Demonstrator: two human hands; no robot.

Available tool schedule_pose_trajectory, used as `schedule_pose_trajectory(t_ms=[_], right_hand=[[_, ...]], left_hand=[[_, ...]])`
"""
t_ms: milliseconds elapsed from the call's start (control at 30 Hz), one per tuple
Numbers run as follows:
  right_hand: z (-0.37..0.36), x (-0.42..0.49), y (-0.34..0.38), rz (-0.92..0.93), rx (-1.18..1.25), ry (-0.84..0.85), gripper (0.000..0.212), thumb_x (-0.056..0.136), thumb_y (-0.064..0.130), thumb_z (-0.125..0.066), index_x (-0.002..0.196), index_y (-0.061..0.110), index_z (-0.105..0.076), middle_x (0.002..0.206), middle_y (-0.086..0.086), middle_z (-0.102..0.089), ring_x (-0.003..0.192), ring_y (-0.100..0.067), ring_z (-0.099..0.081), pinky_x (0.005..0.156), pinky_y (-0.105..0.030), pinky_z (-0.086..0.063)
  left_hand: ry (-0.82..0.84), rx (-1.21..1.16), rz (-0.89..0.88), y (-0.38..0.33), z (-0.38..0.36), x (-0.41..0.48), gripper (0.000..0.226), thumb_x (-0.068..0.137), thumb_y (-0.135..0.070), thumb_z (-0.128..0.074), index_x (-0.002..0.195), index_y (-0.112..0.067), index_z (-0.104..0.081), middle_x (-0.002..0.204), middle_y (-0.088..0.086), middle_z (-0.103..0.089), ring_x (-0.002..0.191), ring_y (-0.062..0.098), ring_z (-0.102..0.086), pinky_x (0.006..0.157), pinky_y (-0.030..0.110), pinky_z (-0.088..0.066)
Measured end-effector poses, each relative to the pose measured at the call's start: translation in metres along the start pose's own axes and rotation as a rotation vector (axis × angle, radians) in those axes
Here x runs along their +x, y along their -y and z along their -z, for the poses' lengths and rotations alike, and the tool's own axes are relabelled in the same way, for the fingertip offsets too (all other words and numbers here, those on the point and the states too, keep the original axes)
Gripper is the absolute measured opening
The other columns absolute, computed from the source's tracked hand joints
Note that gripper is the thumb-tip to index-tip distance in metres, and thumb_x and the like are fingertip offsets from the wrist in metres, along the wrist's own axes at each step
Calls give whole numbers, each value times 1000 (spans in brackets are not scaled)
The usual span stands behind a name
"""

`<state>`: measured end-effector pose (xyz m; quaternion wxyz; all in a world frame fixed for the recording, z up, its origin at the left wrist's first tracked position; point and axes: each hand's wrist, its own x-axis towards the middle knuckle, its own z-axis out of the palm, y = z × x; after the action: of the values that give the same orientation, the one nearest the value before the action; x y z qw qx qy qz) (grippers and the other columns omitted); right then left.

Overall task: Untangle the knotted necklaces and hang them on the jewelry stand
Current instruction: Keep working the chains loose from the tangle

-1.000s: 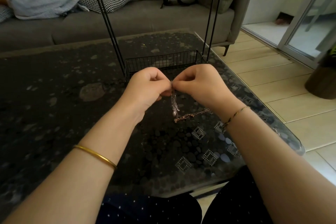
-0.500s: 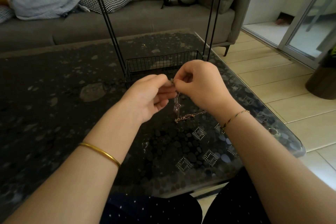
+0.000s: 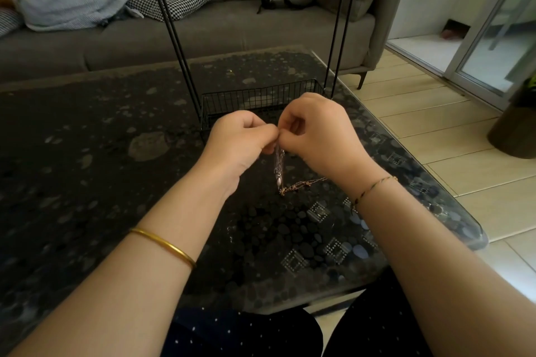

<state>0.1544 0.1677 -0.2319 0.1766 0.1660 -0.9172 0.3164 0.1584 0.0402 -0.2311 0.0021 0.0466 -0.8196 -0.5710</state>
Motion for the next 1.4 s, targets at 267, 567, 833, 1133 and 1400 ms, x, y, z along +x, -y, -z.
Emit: schedule_pose_trajectory(t_ms=[267,567,833,1133,1400], right_hand=[[4,1,0,-312,476,45,7,80,7,-63,74,10,-66,67,4,-58,60,-5,-51,58,-18,-44],[4,2,1,-489,679,134,14,82,7,-60,68,12,-62,65,0,-55,61,-9,-51,60,-22,-45],[0,3,6,-357,694,-42,11,80,3,-59,70,7,-61,65,-1,-56,63,-12,-52,59,-25,-46],[0,1,3,-409,717,53,18,81,5,-59,66,13,-58,68,-3,-55,64,-10,-51,58,-23,-43],[0,6,7,-518,1008,36,21,82,0,-53,64,12,-54,62,0,-49,58,-10,-46,57,-21,-40]], left_hand=[[123,-303,184,-1,3,2,12,84,-8,-63,74,-14,-63,71,-1,-68,73,11,-65,64,22,-45],[60,-331,201,-3,-1,2,14,85,-11,-59,72,-18,-62,66,-5,-66,70,9,-62,64,24,-42],[141,-551,360,-12,-5,-4,12,87,-17,-52,81,-17,-62,76,-2,-64,75,11,-60,68,26,-42],[96,-430,275,-9,-4,-2,17,85,-13,-53,70,-19,-58,66,-5,-59,68,11,-55,67,26,-40],[156,-686,356,-15,-6,-6,12,85,-14,-52,76,-17,-60,68,-3,-59,72,12,-53,71,27,-39]])
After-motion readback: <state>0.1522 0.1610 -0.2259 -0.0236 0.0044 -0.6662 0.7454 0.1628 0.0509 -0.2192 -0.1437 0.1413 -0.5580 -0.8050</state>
